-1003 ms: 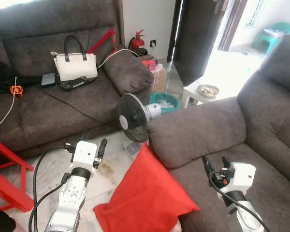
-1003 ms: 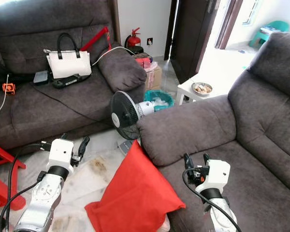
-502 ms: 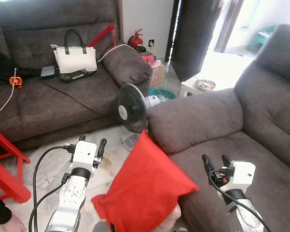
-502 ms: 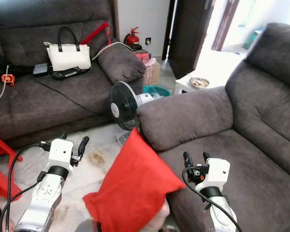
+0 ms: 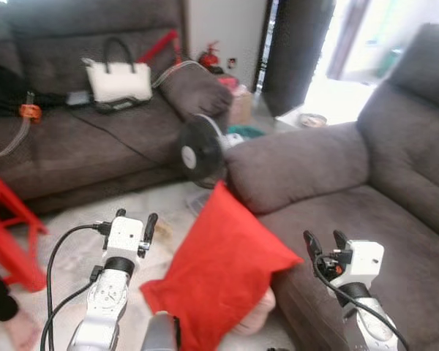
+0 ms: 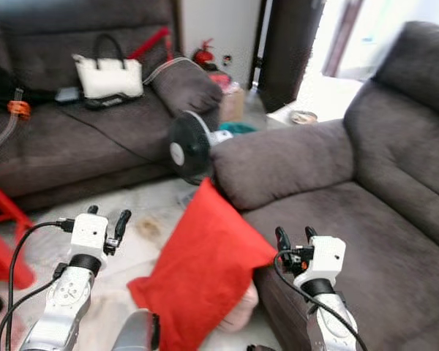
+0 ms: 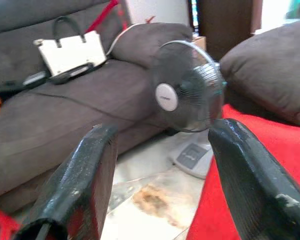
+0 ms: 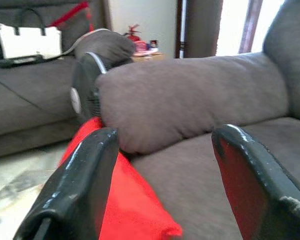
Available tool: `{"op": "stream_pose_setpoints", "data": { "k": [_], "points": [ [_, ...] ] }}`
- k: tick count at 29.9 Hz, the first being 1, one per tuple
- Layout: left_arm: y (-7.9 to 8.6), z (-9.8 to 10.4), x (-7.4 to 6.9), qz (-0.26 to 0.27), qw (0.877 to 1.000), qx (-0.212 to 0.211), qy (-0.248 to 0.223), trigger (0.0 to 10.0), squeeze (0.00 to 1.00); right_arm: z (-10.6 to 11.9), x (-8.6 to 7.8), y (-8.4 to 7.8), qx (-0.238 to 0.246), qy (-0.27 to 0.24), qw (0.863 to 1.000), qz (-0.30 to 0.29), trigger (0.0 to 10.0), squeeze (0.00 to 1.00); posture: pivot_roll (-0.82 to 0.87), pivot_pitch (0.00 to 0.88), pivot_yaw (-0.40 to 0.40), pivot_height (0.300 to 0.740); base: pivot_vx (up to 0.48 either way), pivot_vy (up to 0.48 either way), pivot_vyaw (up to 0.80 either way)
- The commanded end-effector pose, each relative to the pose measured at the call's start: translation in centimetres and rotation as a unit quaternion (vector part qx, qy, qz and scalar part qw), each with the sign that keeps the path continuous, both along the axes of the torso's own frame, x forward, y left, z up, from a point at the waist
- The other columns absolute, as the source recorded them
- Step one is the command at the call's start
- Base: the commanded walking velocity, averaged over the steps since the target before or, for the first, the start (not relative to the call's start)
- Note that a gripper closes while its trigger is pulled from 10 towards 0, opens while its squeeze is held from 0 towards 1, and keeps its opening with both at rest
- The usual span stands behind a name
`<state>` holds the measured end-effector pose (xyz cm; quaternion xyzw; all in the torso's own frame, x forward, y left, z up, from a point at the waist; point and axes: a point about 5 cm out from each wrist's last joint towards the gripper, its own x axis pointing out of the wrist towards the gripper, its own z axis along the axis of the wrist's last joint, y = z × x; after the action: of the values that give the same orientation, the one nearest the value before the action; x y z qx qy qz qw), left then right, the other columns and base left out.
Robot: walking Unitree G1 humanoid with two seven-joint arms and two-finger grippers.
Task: Move the pillow to the sofa from floor
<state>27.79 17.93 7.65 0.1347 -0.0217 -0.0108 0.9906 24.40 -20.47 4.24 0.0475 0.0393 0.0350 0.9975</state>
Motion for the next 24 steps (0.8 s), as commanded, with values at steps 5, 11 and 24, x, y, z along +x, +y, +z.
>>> {"op": "stream_pose_setpoints", "data": {
  "k": [5,11,24],
  "points": [
    [-0.04,0.36,0.22,0.002,1.000,-0.002,-0.007,10.0,0.00,0.34,0.15,0.02,-0.008,-0.008,1.000,0.004,10.0,0.00,0.07,0.000,-0.058,0.636,0.000,0.000,0.80],
    [-0.03,0.36,0.22,0.001,1.000,-0.002,-0.006,10.0,0.00,0.29,0.08,0.01,-0.009,-0.006,1.000,0.004,10.0,0.00,0.07,0.000,-0.058,0.636,0.000,0.000,0.80],
    [0.13,0.32,0.18,-0.002,1.000,0.003,-0.004,10.0,0.00,0.26,0.10,-0.05,-0.001,-0.005,1.000,0.000,10.0,0.00,0.07,0.000,-0.058,0.636,0.000,0.000,0.12]
  ]
}}
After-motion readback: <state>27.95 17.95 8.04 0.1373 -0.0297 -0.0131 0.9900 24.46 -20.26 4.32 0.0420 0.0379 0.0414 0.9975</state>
